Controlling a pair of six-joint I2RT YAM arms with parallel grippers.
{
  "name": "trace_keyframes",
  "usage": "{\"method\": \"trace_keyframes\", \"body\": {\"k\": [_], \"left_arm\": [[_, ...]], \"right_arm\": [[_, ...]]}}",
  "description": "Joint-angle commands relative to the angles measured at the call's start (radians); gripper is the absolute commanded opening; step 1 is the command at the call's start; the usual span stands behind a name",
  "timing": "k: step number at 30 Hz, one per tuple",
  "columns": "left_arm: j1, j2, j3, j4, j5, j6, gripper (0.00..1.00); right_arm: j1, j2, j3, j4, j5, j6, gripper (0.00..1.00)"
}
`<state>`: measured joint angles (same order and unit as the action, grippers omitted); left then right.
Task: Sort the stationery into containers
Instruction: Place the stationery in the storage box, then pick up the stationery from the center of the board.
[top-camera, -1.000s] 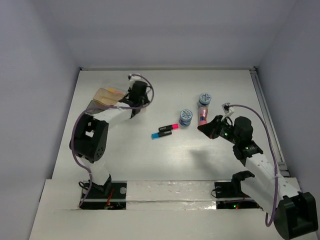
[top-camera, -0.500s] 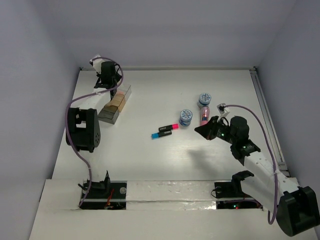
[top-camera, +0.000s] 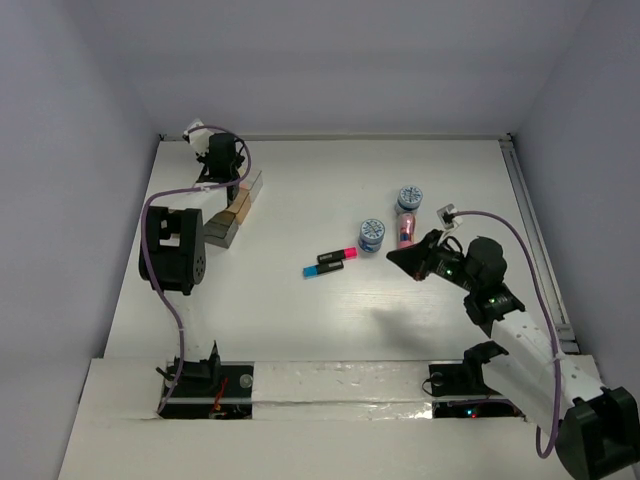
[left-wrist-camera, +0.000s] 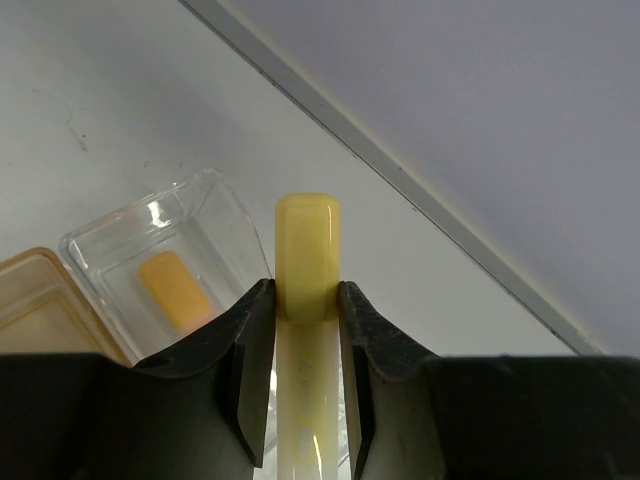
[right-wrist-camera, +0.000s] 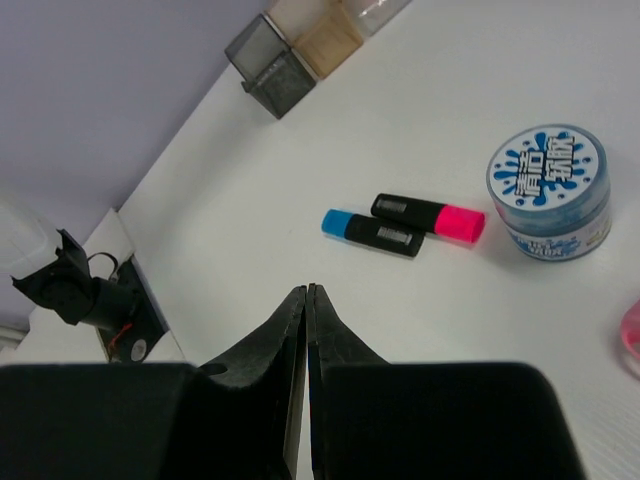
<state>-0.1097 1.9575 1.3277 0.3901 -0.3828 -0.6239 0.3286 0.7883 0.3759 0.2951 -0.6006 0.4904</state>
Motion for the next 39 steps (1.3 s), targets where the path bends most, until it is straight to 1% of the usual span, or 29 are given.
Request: {"method": "trace_keyframes", "body": {"k": [1, 7, 11, 14, 15, 17, 21, 23, 24, 26, 27, 28, 30, 32, 34, 35, 36, 38, 39], "left_arm": [[0.004, 0.026, 0.004, 0.102, -0.021, 0.021, 0.00], [-0.005, 0.046, -0.025, 0.147, -0.027, 0.041, 0.02], [-0.005, 0.031, -0.074, 0.188, -0.027, 0.041, 0.03], [-0.005, 0.021, -0.085, 0.191, -0.027, 0.038, 0.09], [-0.005, 0.018, -0.091, 0.196, -0.025, 0.038, 0.14], [-0.014, 0.011, -0.107, 0.208, -0.024, 0.039, 0.20], [-0.015, -0.008, -0.127, 0.210, -0.022, 0.026, 0.38], [-0.015, -0.034, -0.153, 0.227, -0.024, 0.029, 0.45], [-0.015, -0.045, -0.159, 0.231, -0.025, 0.030, 0.54], [-0.024, -0.077, -0.169, 0.227, -0.027, 0.033, 0.61], [-0.024, -0.092, -0.176, 0.227, -0.027, 0.036, 0.67], [-0.024, -0.129, -0.185, 0.233, -0.030, 0.049, 0.68], [-0.033, -0.169, -0.211, 0.245, -0.031, 0.062, 0.68], [-0.042, -0.236, -0.225, 0.239, -0.033, 0.087, 0.68], [-0.053, -0.325, -0.235, 0.237, -0.034, 0.107, 0.66], [-0.067, -0.353, -0.243, 0.237, -0.030, 0.130, 0.63], [-0.067, -0.386, -0.248, 0.231, -0.027, 0.141, 0.55], [-0.090, -0.482, -0.255, 0.213, -0.002, 0.154, 0.45], [-0.113, -0.515, -0.260, 0.196, 0.007, 0.168, 0.24]], "right_arm": [[0.006, -0.029, -0.009, 0.098, -0.019, -0.001, 0.09], [0.006, -0.023, -0.015, 0.121, -0.024, 0.007, 0.09], [0.006, -0.014, -0.015, 0.137, -0.040, 0.013, 0.09], [0.006, -0.009, -0.017, 0.142, -0.038, 0.013, 0.09], [0.006, -0.008, -0.017, 0.148, -0.041, 0.014, 0.09], [0.006, -0.006, -0.022, 0.154, -0.045, 0.019, 0.09], [0.006, -0.004, -0.022, 0.148, -0.034, 0.016, 0.09], [0.006, 0.011, -0.022, 0.151, -0.031, 0.016, 0.09], [0.006, 0.015, -0.020, 0.148, -0.027, 0.014, 0.09], [0.006, 0.025, -0.015, 0.130, -0.005, 0.007, 0.09], [0.006, 0.032, -0.009, 0.118, -0.001, 0.005, 0.08], [0.006, 0.034, -0.006, 0.108, 0.004, 0.001, 0.08], [0.006, 0.032, 0.003, 0.087, 0.025, -0.006, 0.08], [0.006, 0.028, 0.017, 0.038, 0.079, -0.022, 0.04], [0.006, 0.031, 0.046, -0.026, 0.123, -0.035, 0.00], [0.006, 0.034, 0.055, -0.048, 0.169, -0.039, 0.00], [0.006, 0.035, 0.069, -0.072, 0.191, -0.044, 0.00], [0.015, 0.049, 0.110, -0.141, 0.272, -0.046, 0.00], [0.015, 0.060, 0.126, -0.183, 0.295, -0.046, 0.00]]}}
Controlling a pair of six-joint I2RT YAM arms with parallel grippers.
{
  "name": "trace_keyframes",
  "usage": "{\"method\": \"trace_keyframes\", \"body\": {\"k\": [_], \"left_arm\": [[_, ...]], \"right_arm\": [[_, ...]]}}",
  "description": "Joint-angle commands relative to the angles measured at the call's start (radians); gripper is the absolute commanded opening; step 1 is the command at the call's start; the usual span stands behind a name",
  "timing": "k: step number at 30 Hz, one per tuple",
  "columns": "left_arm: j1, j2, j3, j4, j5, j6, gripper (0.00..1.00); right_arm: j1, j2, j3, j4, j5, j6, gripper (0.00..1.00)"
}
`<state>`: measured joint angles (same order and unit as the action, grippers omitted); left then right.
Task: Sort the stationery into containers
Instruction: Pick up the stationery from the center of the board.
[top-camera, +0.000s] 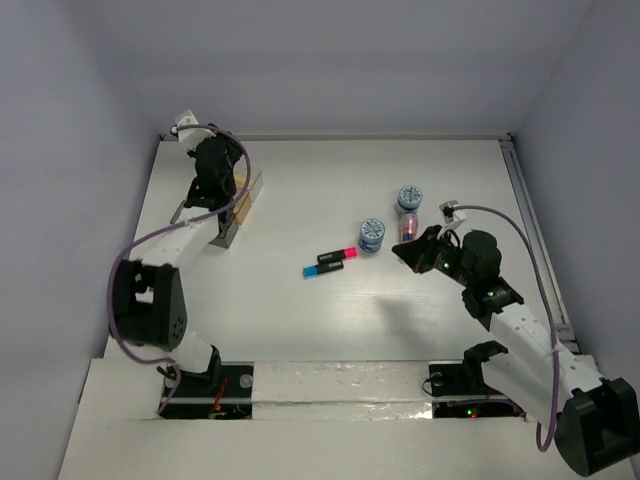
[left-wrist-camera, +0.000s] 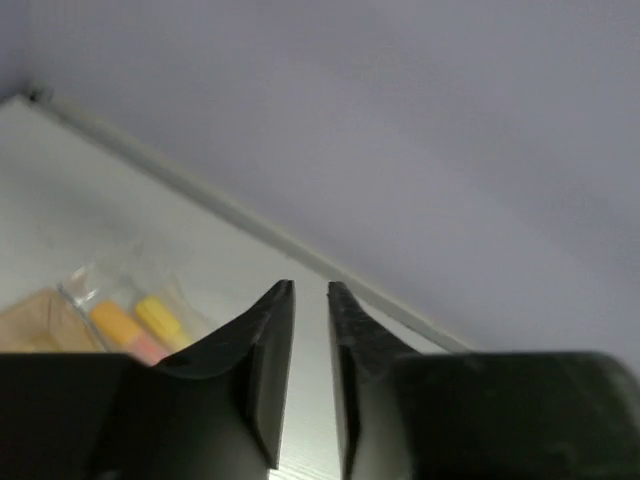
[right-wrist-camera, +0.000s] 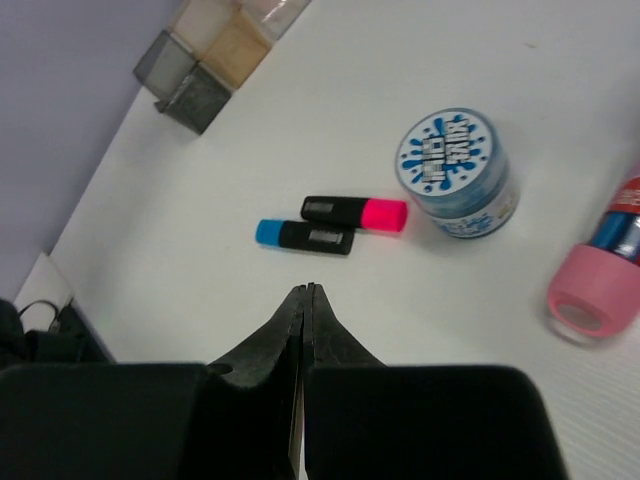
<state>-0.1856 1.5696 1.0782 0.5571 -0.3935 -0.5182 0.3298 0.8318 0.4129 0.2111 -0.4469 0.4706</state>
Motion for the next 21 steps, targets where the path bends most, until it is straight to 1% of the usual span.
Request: {"method": "trace_keyframes", "body": {"k": [1, 2, 3, 4, 5, 6, 7, 8, 9, 10, 11, 12, 13, 14, 15, 16, 18, 19, 20, 21], "left_arm": [[-0.049, -0.158, -0.015, 0.017, 0.033, 0.070, 0.15], [-0.064, -0.224, -0.023, 0.000, 0.033, 0.076, 0.10], [-0.081, -0.256, -0.024, -0.040, 0.031, 0.078, 0.00], [-0.104, -0.287, -0.029, -0.061, 0.051, 0.075, 0.00], [-0.104, -0.348, -0.034, -0.089, 0.071, 0.067, 0.00], [-0.120, -0.383, -0.037, -0.155, 0.091, 0.057, 0.00], [-0.120, -0.463, -0.043, -0.186, 0.154, 0.034, 0.00], [-0.129, -0.503, -0.064, -0.215, 0.192, 0.029, 0.00], [-0.129, -0.548, -0.076, -0.258, 0.231, 0.029, 0.00], [-0.129, -0.589, -0.090, -0.284, 0.302, 0.043, 0.00], [-0.138, -0.667, -0.107, -0.322, 0.336, 0.059, 0.00], [-0.138, -0.704, -0.110, -0.420, 0.356, 0.078, 0.02], [-0.138, -0.736, -0.115, -0.471, 0.379, 0.099, 0.04], [-0.138, -0.803, -0.121, -0.524, 0.387, 0.143, 0.07], [-0.138, -0.838, -0.139, -0.624, 0.387, 0.162, 0.10], [-0.138, -0.903, -0.152, -0.663, 0.389, 0.178, 0.12], [-0.138, -0.969, -0.195, -0.751, 0.389, 0.217, 0.18], [-0.138, -1.034, -0.210, -0.772, 0.389, 0.224, 0.20], [-0.138, -1.063, -0.225, -0.789, 0.389, 0.227, 0.22], [-0.138, -1.094, -0.259, -0.804, 0.393, 0.228, 0.27]], "right_arm": [[0.023, 0.033, 0.105, -0.120, 0.167, -0.027, 0.00], [0.023, 0.053, 0.147, -0.139, 0.210, -0.029, 0.04], [0.047, 0.097, 0.164, -0.151, 0.235, -0.030, 0.11], [0.058, 0.119, 0.177, -0.154, 0.258, -0.030, 0.30], [0.070, 0.145, 0.211, -0.156, 0.299, -0.041, 0.43], [0.092, 0.205, 0.234, -0.176, 0.321, -0.050, 0.62], [0.103, 0.236, 0.256, -0.188, 0.342, -0.070, 0.69], [0.112, 0.266, 0.276, -0.196, 0.379, -0.079, 0.76], [0.121, 0.324, 0.314, -0.208, 0.392, -0.088, 0.80], [0.142, 0.351, 0.331, -0.208, 0.404, -0.096, 0.85], [0.155, 0.375, 0.349, -0.225, 0.425, -0.113, 0.87], [0.166, 0.400, 0.384, -0.252, 0.436, -0.121, 0.89], [0.185, 0.444, 0.400, -0.260, 0.441, -0.130, 0.90], [0.195, 0.466, 0.414, -0.265, 0.498, -0.145, 0.90], [0.195, 0.484, 0.424, -0.268, 0.513, -0.151, 0.91], [0.195, 0.504, 0.443, -0.271, 0.525, -0.156, 0.91], [0.195, 0.556, 0.455, -0.272, 0.557, -0.165, 0.93], [0.195, 0.573, 0.470, -0.273, 0.569, -0.170, 0.94], [0.204, 0.608, 0.480, -0.274, 0.574, -0.173, 0.94], [0.204, 0.624, 0.489, -0.274, 0.568, -0.174, 0.94]]}}
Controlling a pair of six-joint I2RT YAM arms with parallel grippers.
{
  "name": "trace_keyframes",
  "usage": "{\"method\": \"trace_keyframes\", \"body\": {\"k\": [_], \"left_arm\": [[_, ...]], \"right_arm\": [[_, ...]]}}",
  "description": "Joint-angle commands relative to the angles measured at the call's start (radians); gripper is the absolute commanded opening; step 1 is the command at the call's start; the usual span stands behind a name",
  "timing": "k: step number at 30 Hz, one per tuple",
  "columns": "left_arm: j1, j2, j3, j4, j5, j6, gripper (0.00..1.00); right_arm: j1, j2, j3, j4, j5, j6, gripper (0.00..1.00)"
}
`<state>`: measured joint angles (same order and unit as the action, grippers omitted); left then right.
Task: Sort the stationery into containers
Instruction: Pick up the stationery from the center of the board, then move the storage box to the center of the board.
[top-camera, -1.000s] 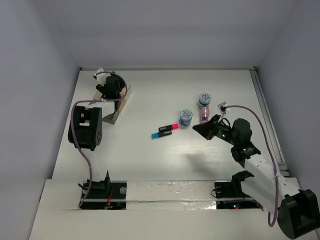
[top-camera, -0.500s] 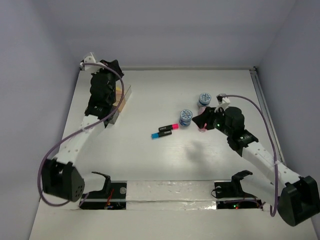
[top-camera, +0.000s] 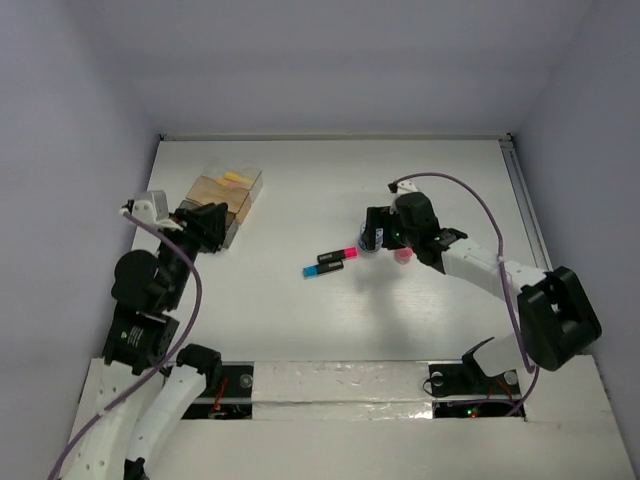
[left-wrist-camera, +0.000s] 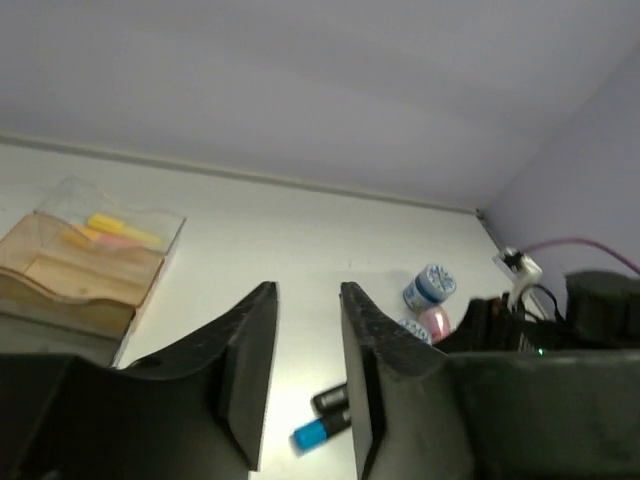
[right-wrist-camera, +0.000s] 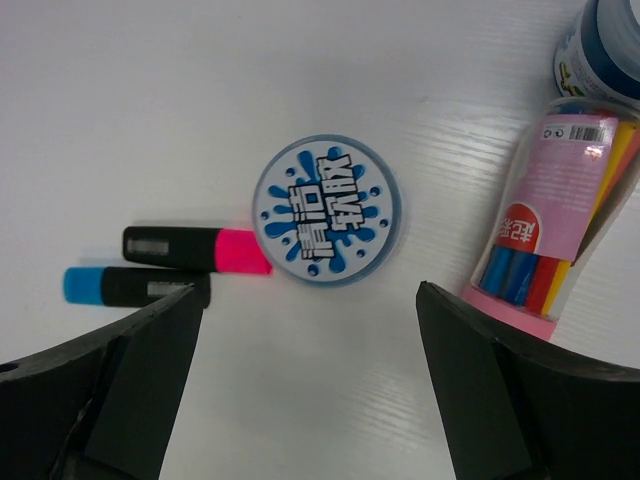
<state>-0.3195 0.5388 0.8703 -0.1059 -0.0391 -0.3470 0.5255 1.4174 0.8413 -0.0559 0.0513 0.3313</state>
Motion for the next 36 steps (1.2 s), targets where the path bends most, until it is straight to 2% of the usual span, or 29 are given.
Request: {"method": "trace_keyframes", "body": {"k": [1, 4, 8, 12, 13, 17, 21, 22, 25, 28, 32, 36], "left_arm": [[-0.004, -0.089, -0.068, -0.143, 0.068, 0.057, 0.29], [-0.004, -0.178, -0.119, -0.134, 0.056, 0.056, 0.36], [-0.004, -0.212, -0.169, -0.091, 0.068, 0.051, 0.38], [-0.004, -0.181, -0.194, -0.071, 0.107, 0.057, 0.40], [-0.004, -0.177, -0.197, -0.069, 0.125, 0.057, 0.40], [-0.004, -0.175, -0.197, -0.064, 0.146, 0.060, 0.40], [0.005, -0.203, -0.203, -0.055, 0.160, 0.059, 0.41], [0.014, -0.204, -0.205, -0.055, 0.166, 0.062, 0.41], [0.037, -0.204, -0.206, -0.048, 0.192, 0.065, 0.40], [0.037, -0.206, -0.205, -0.048, 0.193, 0.065, 0.41], [0.046, -0.215, -0.194, -0.072, 0.127, 0.059, 0.40], [0.046, -0.240, -0.182, -0.092, 0.084, 0.055, 0.40]], "right_arm": [[0.008, 0.055, 0.070, -0.009, 0.068, -0.035, 0.94], [0.028, 0.113, 0.111, -0.024, 0.090, -0.040, 0.94], [0.039, 0.175, 0.166, -0.045, 0.116, -0.051, 0.95], [0.039, 0.221, 0.205, -0.050, 0.139, -0.054, 0.89], [0.048, 0.241, 0.217, -0.048, 0.140, -0.055, 0.85], [0.057, 0.279, 0.248, -0.068, 0.185, -0.057, 0.81], [0.068, 0.273, 0.259, -0.084, 0.269, -0.064, 0.67], [0.068, 0.264, 0.262, -0.090, 0.289, -0.069, 0.59], [0.088, 0.215, 0.291, -0.122, 0.346, -0.092, 0.51], [0.116, 0.157, 0.344, -0.153, 0.413, -0.129, 0.49], [0.160, 0.132, 0.407, -0.087, 0.297, -0.135, 0.46], [0.211, 0.211, 0.488, 0.045, 0.097, -0.098, 0.46]]}}
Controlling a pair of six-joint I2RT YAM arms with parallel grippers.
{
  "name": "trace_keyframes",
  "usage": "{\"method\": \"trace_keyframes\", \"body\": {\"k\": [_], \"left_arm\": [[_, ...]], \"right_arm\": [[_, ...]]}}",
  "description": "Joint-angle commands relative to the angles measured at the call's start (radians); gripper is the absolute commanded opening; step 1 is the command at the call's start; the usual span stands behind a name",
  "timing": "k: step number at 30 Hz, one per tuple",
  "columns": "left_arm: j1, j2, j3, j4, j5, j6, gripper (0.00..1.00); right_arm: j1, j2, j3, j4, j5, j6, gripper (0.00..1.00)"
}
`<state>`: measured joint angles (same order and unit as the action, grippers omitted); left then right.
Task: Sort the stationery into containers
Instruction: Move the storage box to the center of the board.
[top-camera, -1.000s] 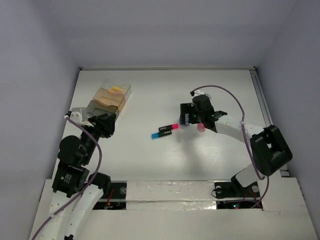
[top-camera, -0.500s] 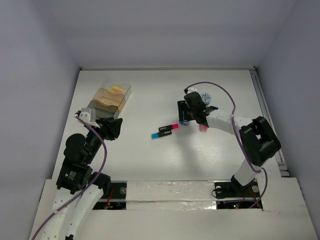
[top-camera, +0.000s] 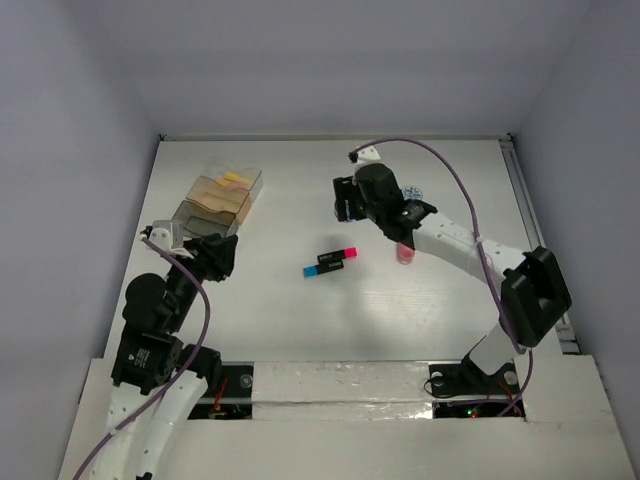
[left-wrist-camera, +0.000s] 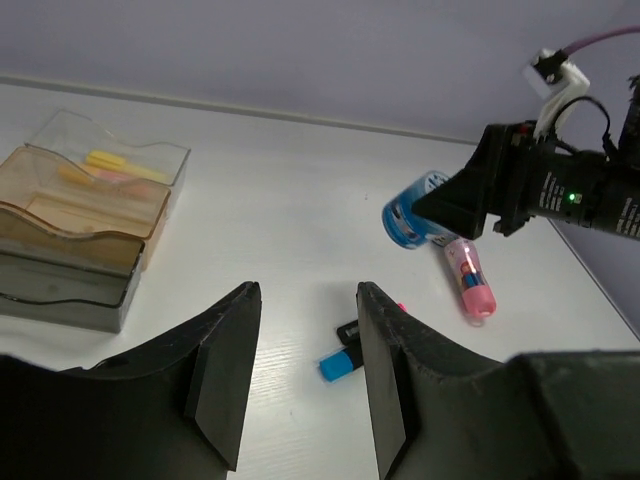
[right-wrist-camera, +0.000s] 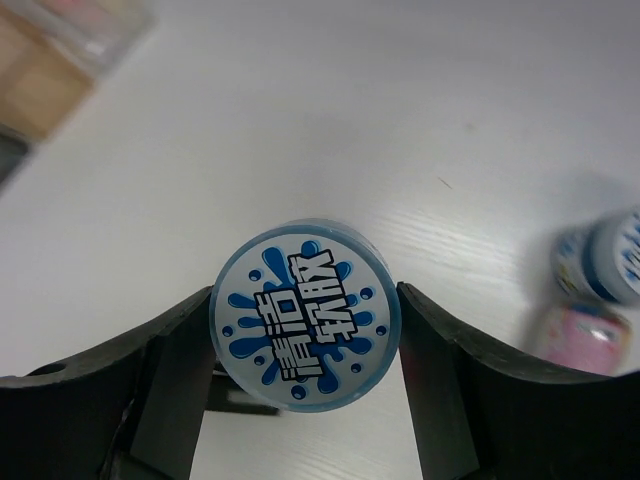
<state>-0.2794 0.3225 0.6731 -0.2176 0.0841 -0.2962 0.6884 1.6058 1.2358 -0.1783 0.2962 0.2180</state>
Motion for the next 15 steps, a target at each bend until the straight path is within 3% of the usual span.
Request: {"method": "trace_keyframes", "body": {"k": [1, 10, 15], "left_arm": [[0.015, -0.026, 0.017, 0.015, -0.052, 0.002, 0.39], [0.016, -0.043, 0.028, -0.016, -0.161, -0.018, 0.40], [0.016, -0.043, 0.033, -0.020, -0.185, -0.021, 0.40]], "right_arm": [[0.059, 0.051, 0.122, 0.222, -0.176, 0.026, 0.46], [0.192, 0.460, 0.543, 0.436, -0.368, 0.102, 0.46], [0.236, 0.646, 0.764, 0.448, -0.400, 0.146, 0.46]]}}
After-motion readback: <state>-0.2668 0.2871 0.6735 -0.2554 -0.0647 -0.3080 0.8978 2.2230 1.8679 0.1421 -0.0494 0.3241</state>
